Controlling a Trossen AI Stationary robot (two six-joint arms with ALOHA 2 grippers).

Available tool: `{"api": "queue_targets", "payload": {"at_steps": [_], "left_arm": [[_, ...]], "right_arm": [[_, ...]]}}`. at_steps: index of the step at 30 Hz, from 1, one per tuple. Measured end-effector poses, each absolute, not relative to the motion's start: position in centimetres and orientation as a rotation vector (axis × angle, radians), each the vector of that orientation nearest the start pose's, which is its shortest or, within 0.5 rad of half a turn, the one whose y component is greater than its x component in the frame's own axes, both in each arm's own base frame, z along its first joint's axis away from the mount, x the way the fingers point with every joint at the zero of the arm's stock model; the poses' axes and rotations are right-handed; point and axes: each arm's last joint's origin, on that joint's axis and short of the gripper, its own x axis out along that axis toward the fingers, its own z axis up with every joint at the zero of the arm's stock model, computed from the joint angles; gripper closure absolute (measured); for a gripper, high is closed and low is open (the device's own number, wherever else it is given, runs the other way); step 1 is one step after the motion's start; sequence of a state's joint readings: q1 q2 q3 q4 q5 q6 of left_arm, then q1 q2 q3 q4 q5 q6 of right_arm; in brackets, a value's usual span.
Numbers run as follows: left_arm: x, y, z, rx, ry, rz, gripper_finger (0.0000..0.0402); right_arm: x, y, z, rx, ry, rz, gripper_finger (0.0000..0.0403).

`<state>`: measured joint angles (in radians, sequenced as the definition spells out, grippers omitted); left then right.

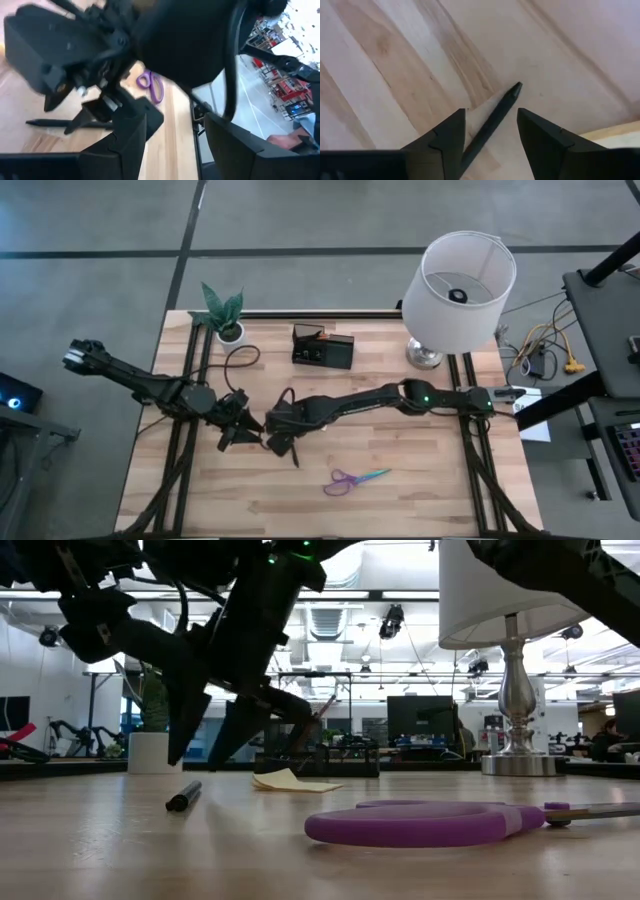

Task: Pick and place office supplies into organizer
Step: Put the black pen into the black desk organizer

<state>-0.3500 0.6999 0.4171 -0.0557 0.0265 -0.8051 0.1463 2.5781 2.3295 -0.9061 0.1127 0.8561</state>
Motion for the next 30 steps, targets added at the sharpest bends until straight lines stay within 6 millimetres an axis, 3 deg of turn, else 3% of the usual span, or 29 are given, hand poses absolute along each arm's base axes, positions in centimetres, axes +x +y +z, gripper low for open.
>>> {"api": "queue_targets", "payload": {"at_steps": [6,12,16,23,27,30], "left_arm": [[14.7,-5.5,23.4,-0.736,0.454,-0.225,0.0217],[14.0,-5.6,24.9,-0.750,0.379,-0.290,0.0217],[13.4,-5.5,25.3,-0.753,0.351,-0.310,0.0217],[12.6,-5.1,26.0,-0.737,0.296,-0.335,0.0217],[12.3,-5.1,26.1,-0.735,0.280,-0.338,0.0217],[12.3,-5.0,26.2,-0.735,0.274,-0.339,0.0217]], "right_arm": [[53.0,7.6,14.2,0.585,1.098,-0.455,0.0251],[52.9,7.9,13.5,0.521,1.108,-0.467,0.0264],[52.7,7.8,13.3,0.403,1.133,-0.443,0.0279],[52.0,7.4,13.0,0.232,1.209,-0.429,0.0330],[51.9,7.4,13.0,0.214,1.227,-0.406,0.0376],[52.0,7.2,13.0,0.246,1.238,-0.378,0.0383]]}}
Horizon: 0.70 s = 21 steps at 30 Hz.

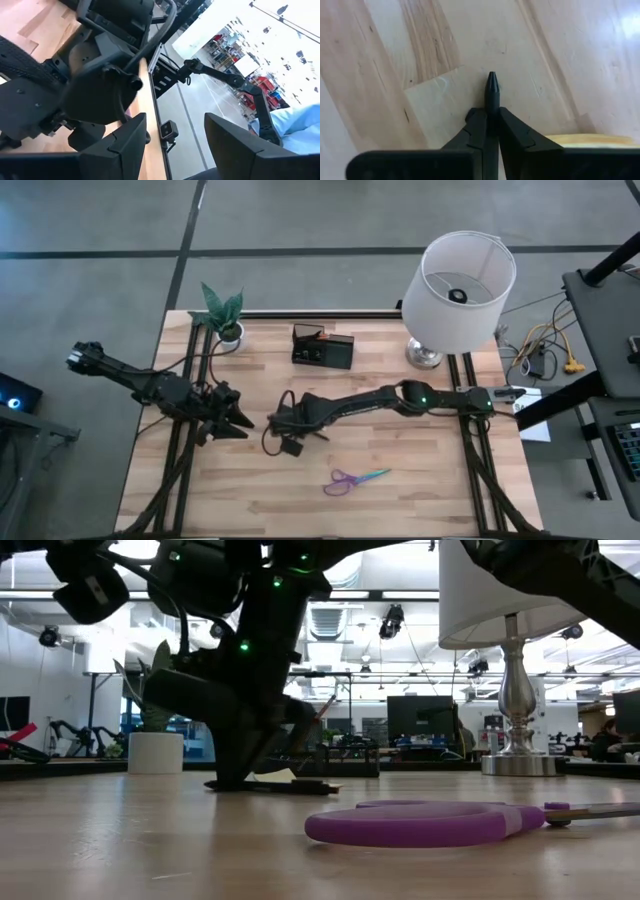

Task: Pick and place office supplies into organizer
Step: Put the black pen into the black desk organizer

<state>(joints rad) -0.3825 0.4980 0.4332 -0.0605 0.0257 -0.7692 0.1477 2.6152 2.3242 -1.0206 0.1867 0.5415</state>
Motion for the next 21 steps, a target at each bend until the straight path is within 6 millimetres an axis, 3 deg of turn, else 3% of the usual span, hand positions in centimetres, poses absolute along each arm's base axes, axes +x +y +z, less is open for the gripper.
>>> {"api": "queue_targets", "payload": {"at_steps": [8,13,21], "left_arm": [[11.9,-4.9,26.4,-0.719,0.252,-0.349,0.0217],[11.6,-4.7,26.6,-0.700,0.226,-0.359,0.0217],[10.7,-4.3,26.8,-0.674,0.179,-0.363,0.0217]], "right_arm": [[52.8,6.9,15.0,0.346,1.169,-0.291,0.0387],[52.7,5.7,19.0,0.402,1.062,-0.300,0.0388],[51.8,4.0,23.5,0.385,0.940,-0.386,0.0389]]}}
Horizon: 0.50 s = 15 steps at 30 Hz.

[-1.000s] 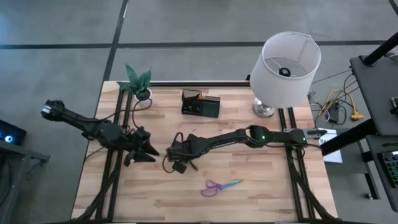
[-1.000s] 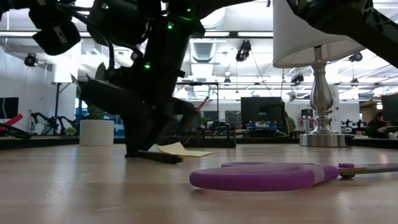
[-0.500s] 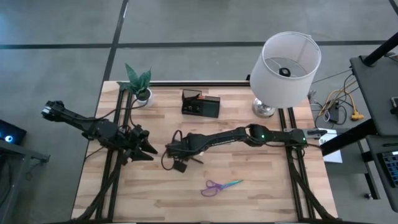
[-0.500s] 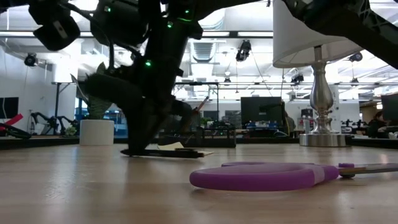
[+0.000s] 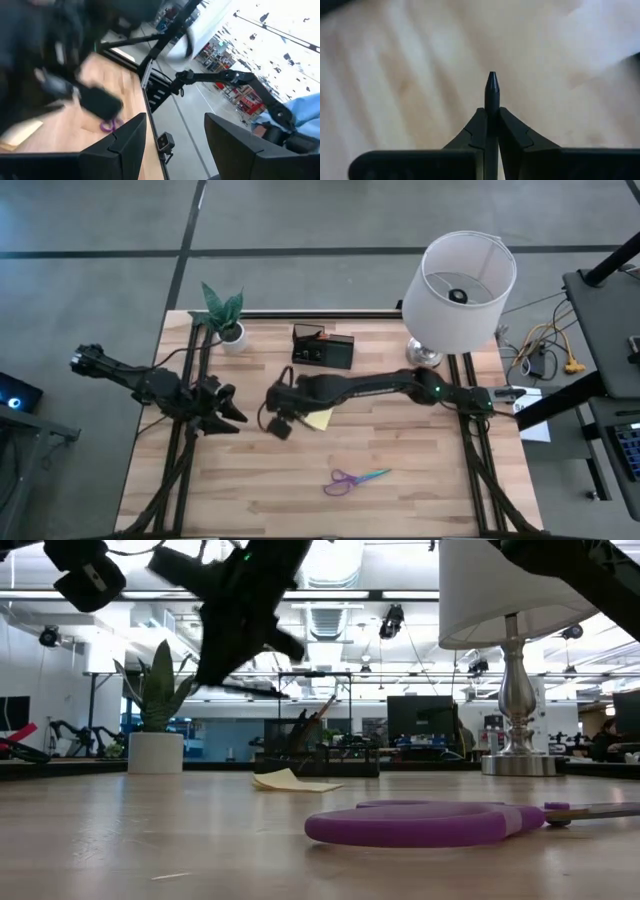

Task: Pick and place office supplies into organizer
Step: Put the black pen into the black desk organizer

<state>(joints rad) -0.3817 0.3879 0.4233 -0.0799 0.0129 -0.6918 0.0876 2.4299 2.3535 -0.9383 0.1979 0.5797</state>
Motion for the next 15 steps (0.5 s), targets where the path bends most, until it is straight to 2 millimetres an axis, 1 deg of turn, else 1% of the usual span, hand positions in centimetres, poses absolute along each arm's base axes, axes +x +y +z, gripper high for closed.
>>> {"api": "queue_targets", "payload": {"at_steps": [5,8,10,12,13,15], "left_arm": [[10.1,-4.0,26.2,-0.668,0.191,-0.308,0.0217],[9.9,-3.8,26.0,-0.668,0.183,-0.288,0.0217],[9.8,-3.7,26.1,-0.670,0.170,-0.280,0.0217],[9.8,-3.7,26.0,-0.662,0.172,-0.272,0.0217],[9.8,-3.7,26.0,-0.652,0.172,-0.263,0.0217],[9.8,-3.6,25.9,-0.648,0.172,-0.243,0.0217]], "right_arm": [[50.9,1.8,27.0,0.322,0.802,-0.566,0.0390],[49.9,-0.1,28.6,0.303,0.795,-0.619,0.0390],[49.1,-1.6,29.1,0.228,0.838,-0.671,0.0390],[48.6,-2.6,29.4,0.117,0.860,-0.706,0.0390],[48.6,-3.0,29.8,0.086,0.849,-0.706,0.0390],[48.9,-3.8,30.9,0.100,0.766,-0.703,0.0390]]}}
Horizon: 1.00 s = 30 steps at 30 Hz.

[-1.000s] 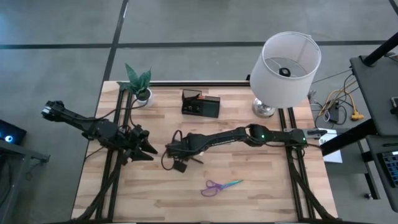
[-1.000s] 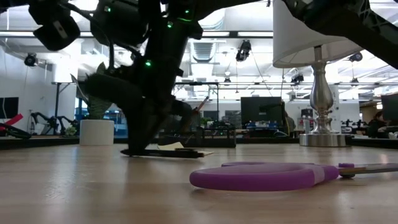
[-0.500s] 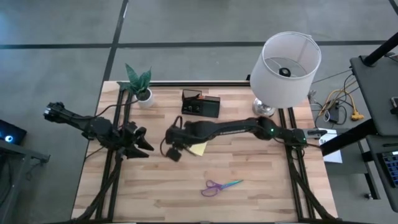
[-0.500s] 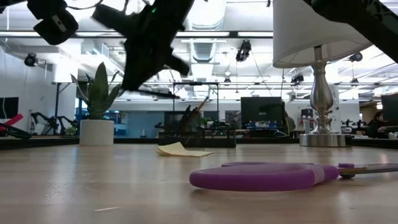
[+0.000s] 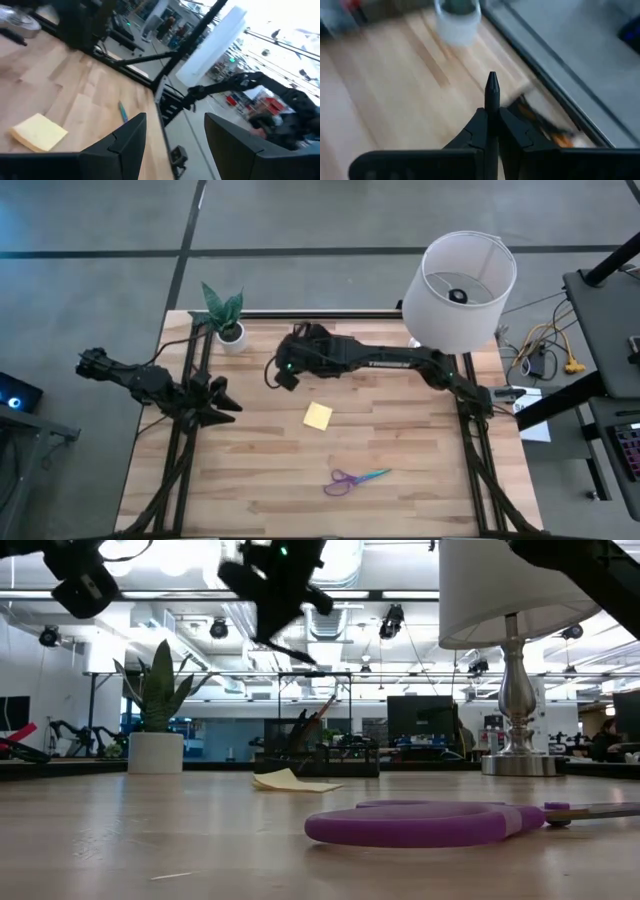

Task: Pick and place office supplies into organizer
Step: Put the black pen into the black desk organizer

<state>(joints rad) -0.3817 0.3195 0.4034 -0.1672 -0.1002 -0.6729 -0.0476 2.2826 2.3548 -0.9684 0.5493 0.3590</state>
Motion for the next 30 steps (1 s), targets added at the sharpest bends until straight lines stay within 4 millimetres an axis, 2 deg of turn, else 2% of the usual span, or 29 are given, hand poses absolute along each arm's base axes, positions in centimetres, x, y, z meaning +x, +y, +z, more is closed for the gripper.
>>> {"api": "queue_targets", "payload": {"at_steps": [3,5,9,14,16,23,27,30], "left_arm": [[9.9,-3.5,25.8,-0.639,0.165,-0.210,0.0217],[10.0,-3.6,25.7,-0.636,0.170,-0.197,0.0217],[10.1,-3.6,25.6,-0.639,0.180,-0.189,0.0217],[10.3,-3.5,25.4,-0.629,0.177,-0.138,0.0217],[10.4,-3.5,25.3,-0.608,0.171,-0.108,0.0217],[10.8,-3.2,24.3,-0.553,0.154,0.056,0.0217],[11.1,-3.1,23.5,-0.514,0.150,0.123,0.0217],[11.3,-3.1,23.8,-0.510,0.095,0.129,0.0217]], "right_arm": [[49.3,-6.1,33.2,0.174,0.566,-0.745,0.0390],[49.2,-7.8,34.0,0.218,0.480,-0.785,0.0390],[49.3,-9.8,34.0,0.252,0.439,-0.810,0.0390],[49.6,-10.8,34.4,0.411,0.377,-0.686,0.0390],[49.6,-10.8,34.5,0.457,0.360,-0.676,0.0390],[50.6,-8.4,35.5,0.626,0.223,-0.588,0.0390],[51.1,-6.9,36.4,0.650,0.143,-0.517,0.0390],[51.2,-5.8,36.4,0.652,0.150,-0.491,0.0390]]}}
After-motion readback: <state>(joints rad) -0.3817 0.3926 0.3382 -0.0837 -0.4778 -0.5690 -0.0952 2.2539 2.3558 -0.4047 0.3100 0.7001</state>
